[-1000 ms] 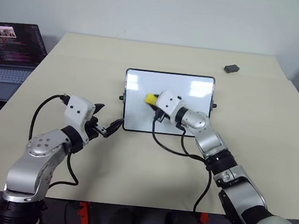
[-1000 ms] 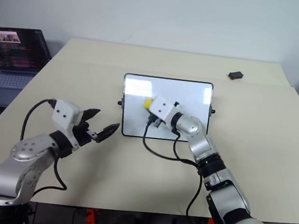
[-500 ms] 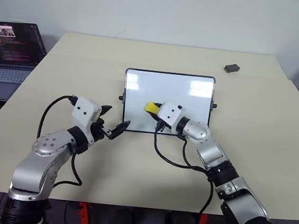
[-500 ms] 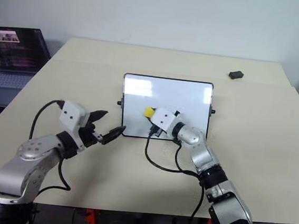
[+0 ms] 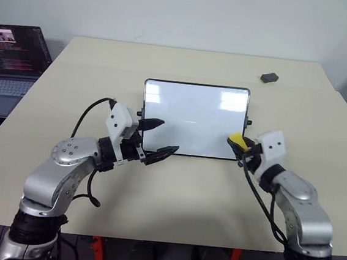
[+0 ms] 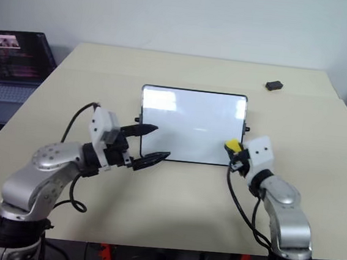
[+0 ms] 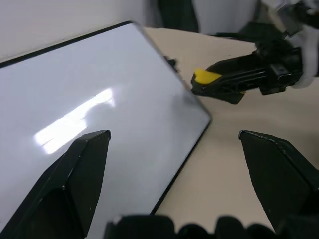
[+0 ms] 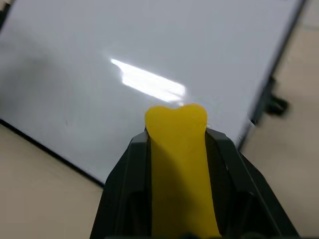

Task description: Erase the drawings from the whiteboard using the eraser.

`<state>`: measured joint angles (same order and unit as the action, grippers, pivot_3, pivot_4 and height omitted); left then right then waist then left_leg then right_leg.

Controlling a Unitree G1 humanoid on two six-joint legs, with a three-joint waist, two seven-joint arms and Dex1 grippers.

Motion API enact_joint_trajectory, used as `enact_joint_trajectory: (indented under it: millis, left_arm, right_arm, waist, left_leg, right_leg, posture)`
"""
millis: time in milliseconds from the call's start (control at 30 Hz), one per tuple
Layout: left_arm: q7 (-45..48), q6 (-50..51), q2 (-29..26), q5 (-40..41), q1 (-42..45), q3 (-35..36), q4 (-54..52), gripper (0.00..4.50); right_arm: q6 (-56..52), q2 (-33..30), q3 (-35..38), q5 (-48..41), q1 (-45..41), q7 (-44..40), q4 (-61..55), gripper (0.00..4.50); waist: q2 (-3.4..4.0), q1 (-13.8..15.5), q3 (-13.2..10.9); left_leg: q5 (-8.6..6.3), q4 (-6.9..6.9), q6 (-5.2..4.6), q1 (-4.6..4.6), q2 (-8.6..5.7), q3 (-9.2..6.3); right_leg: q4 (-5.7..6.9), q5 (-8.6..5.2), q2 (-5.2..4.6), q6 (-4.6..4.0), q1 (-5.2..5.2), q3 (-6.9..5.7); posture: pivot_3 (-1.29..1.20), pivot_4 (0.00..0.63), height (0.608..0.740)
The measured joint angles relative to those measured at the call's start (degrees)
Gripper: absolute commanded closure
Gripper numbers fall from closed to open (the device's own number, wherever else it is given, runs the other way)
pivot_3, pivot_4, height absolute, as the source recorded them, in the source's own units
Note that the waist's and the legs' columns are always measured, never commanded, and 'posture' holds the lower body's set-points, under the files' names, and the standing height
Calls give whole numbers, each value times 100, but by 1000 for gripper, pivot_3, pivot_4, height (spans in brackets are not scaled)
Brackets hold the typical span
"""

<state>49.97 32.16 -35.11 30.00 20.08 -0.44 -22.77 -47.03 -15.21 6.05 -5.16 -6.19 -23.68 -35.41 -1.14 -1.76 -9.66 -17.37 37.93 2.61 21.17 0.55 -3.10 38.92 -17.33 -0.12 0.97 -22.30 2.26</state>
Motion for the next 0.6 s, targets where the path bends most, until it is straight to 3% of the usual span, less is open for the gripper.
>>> enact_joint_trajectory:
  millis: [333,600]
  left_arm:
    - [1366,-673,402,-424,1079,-1495,924,0]
    - [1575,-1027,618,-759,1167,-1781,1148,0]
  right_arm:
    - [-570,103,397,169,270,1062,299,3381]
    - [-475,172,696,37,12,1291,901,3381]
  waist:
    - [0,-15,-1]
    - [1,-9,-2]
  left_leg:
    - [0,-1,0,-8,-1,17]
    - [-1,0,-2,-6,-1,15]
  right_leg:
    - [1,-4,11,3,1,17]
    - [1,-6,11,3,1,17]
  posture:
    - [0,150,740]
    - [0,150,740]
